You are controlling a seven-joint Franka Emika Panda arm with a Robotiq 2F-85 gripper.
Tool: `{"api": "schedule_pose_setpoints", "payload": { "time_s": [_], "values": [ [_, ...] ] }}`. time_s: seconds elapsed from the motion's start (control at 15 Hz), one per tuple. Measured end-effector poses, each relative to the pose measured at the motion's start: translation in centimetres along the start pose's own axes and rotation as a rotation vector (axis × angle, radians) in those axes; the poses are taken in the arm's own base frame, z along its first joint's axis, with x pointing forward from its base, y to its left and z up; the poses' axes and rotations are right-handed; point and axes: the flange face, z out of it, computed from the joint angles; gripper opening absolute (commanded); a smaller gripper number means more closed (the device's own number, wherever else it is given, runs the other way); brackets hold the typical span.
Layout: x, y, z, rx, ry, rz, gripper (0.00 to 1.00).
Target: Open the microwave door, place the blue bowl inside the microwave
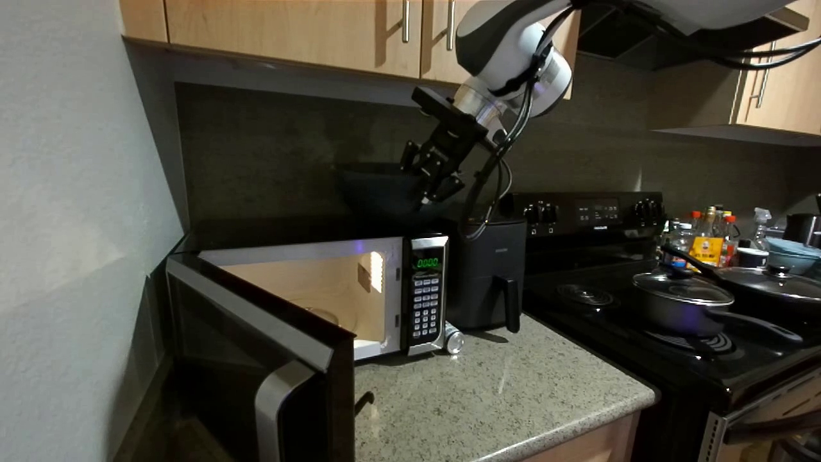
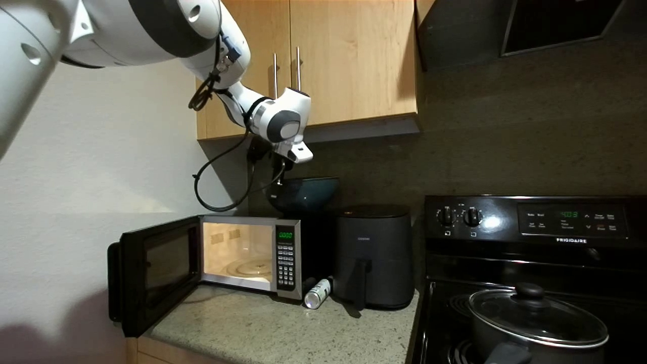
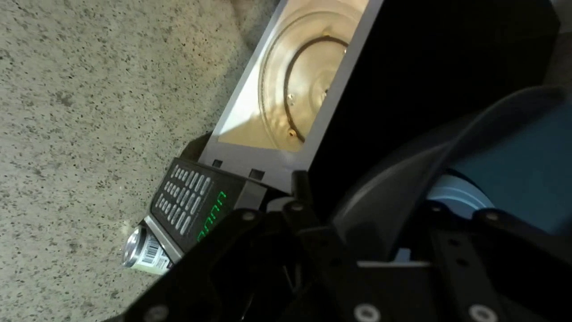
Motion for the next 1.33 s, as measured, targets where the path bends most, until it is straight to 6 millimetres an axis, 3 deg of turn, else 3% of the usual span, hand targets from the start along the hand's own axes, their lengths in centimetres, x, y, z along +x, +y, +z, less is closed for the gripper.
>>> {"api": "schedule_pose_setpoints", "payload": {
  "time_s": [0.27, 0.53, 0.67, 1.07, 1.33],
  "values": [
    [-5.4, 0.1, 2.5, -0.040, -0.069, -0.171, 0.03],
    [-11.8, 1.7, 6.1, -0.133, -0.161, -0.341, 0.06],
    [-13.6, 2.5, 7.2, -0.166, -0.188, -0.398, 0.06],
    [-14.0, 4.5, 7.6, -0.255, -0.250, -0.458, 0.06],
    [-11.3, 8.2, 8.6, -0.420, -0.311, -0.412, 0.07]
  ]
}}
